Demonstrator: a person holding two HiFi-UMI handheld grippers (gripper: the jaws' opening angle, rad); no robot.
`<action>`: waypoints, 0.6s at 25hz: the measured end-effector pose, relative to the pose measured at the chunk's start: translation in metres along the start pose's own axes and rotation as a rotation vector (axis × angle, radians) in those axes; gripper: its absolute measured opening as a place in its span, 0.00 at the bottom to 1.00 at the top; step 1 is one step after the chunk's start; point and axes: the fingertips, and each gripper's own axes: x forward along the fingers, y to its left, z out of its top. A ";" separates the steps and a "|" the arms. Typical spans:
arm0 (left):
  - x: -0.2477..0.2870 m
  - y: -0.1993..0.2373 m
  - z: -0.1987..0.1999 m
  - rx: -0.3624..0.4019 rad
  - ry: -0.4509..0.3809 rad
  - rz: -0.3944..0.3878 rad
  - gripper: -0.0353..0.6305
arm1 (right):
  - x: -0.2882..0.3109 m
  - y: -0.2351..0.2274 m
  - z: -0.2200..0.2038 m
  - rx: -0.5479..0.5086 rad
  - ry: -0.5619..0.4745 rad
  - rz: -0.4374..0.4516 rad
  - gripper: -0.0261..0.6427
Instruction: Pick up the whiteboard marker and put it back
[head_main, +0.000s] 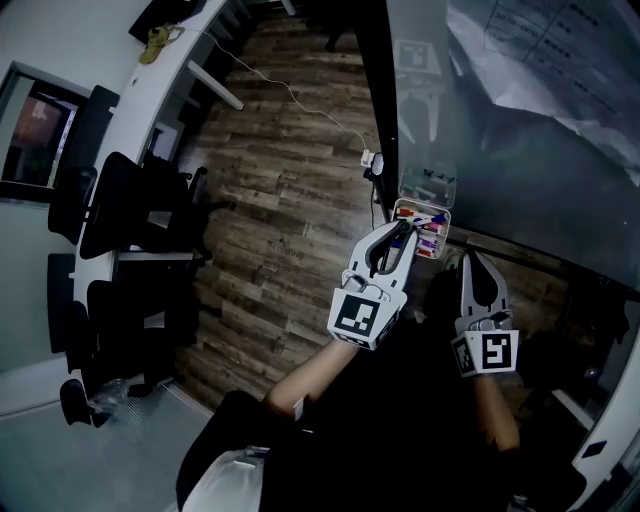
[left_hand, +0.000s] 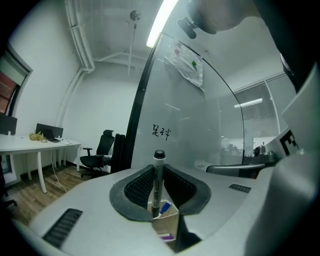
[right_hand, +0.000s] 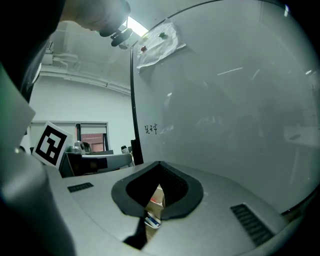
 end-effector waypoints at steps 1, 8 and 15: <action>0.001 0.002 -0.001 0.001 0.002 0.005 0.16 | 0.002 -0.001 0.000 -0.001 0.001 0.002 0.06; 0.010 0.009 -0.010 -0.003 0.016 0.024 0.16 | 0.008 -0.007 -0.006 0.003 0.022 0.017 0.06; 0.018 0.016 -0.019 0.003 0.036 0.036 0.16 | 0.019 -0.013 -0.006 -0.019 0.030 0.039 0.06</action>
